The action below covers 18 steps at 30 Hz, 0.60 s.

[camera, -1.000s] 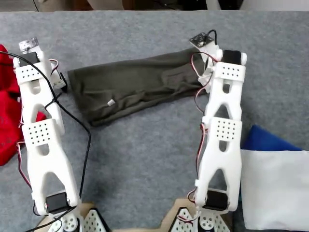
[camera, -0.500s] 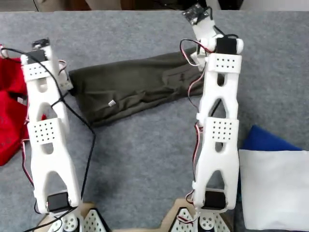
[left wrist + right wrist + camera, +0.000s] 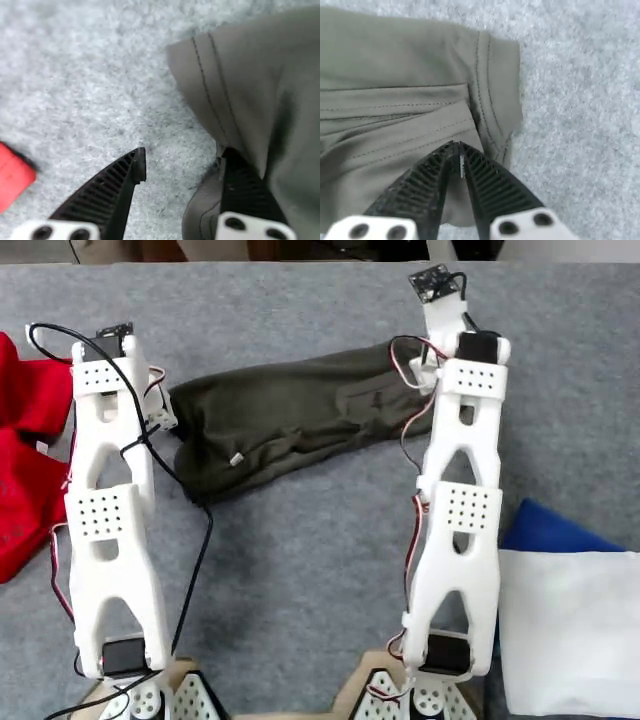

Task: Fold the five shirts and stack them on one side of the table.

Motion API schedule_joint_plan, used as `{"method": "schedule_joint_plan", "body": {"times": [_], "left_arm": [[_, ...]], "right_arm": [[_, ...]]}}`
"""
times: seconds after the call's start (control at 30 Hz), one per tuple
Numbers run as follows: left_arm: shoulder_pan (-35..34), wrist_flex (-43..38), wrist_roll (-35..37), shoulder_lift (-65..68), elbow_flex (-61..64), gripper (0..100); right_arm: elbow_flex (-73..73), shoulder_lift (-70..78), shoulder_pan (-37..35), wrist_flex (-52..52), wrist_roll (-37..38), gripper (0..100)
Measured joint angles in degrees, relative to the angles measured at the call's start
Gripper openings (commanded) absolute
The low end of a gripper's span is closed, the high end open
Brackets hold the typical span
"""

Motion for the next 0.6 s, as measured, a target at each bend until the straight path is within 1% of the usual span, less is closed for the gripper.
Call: {"method": "schedule_joint_plan", "body": {"times": [0.1,0.2,0.27,0.33,0.43,0.5,0.6], "left_arm": [[-1.1,0.0,-0.1,-1.8,0.4,25],[-3.3,0.0,0.0,-7.1,1.8,25],[-3.8,0.0,0.8,-10.9,3.4,25],[-3.3,0.0,3.4,-14.3,4.1,25],[-0.4,-0.7,9.7,-16.7,4.2,22],[2.9,-4.0,12.9,-16.4,4.6,18],[6.7,-11.5,16.0,-12.7,4.8,12]], "right_arm": [[-1.0,0.0,0.1,0.3,-0.1,0.6],[-2.5,0.0,-0.7,1.3,-0.1,0.6],[-2.5,0.0,-2.0,1.7,-0.1,0.6],[-2.0,0.0,-3.3,1.7,-0.1,0.6],[1.4,0.0,-4.0,1.7,0.0,0.6],[3.7,0.0,-3.9,1.7,0.0,0.6],[4.7,0.0,-3.9,1.6,0.4,0.6]]}}
